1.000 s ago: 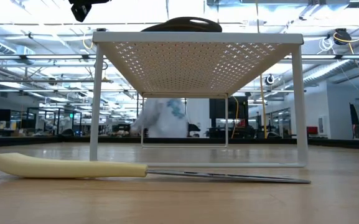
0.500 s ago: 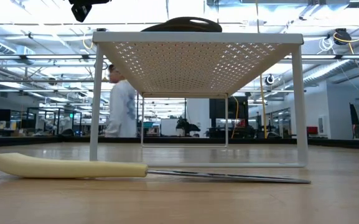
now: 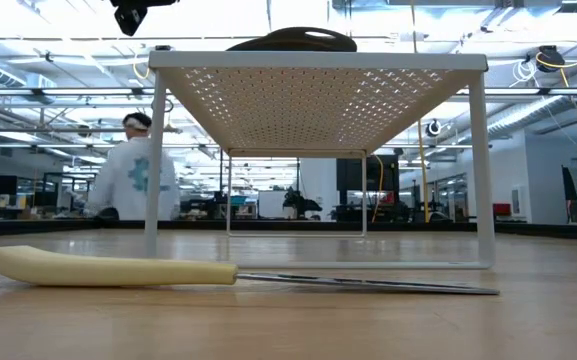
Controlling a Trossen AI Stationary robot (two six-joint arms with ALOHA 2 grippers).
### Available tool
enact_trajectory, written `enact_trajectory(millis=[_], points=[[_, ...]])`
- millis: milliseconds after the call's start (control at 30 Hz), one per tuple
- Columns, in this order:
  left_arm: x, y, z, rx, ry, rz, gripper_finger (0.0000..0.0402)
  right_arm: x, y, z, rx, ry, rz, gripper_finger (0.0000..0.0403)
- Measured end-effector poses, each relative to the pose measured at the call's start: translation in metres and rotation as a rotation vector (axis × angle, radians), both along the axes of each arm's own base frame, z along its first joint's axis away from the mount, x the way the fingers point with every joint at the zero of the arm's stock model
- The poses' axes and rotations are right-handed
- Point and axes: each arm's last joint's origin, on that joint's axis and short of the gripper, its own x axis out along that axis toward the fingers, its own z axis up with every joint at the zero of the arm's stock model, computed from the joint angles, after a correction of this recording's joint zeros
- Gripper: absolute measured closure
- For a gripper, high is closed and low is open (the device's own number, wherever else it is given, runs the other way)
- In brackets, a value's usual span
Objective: Pick & Place Fruit
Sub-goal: Put the peach into the red strainer bowl on the shelf
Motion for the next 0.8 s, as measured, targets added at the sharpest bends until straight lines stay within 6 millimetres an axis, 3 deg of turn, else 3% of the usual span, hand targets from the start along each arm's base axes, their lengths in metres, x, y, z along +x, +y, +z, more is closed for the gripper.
enact_trajectory(millis=[400,667,800], points=[[0.008,0.001,0.008,-0.230,-0.109,0.060,0.0382,0.020,-0.002,-0.018,-0.257,0.278,-0.413,0.0338],[0.042,0.004,0.009,-0.271,-0.208,0.030,0.0380,0.055,0.007,-0.004,-0.542,0.506,-0.613,0.0337],[0.059,0.005,0.001,-0.277,-0.197,0.021,0.0361,0.074,0.010,0.002,-0.652,0.576,-0.711,0.0337]])
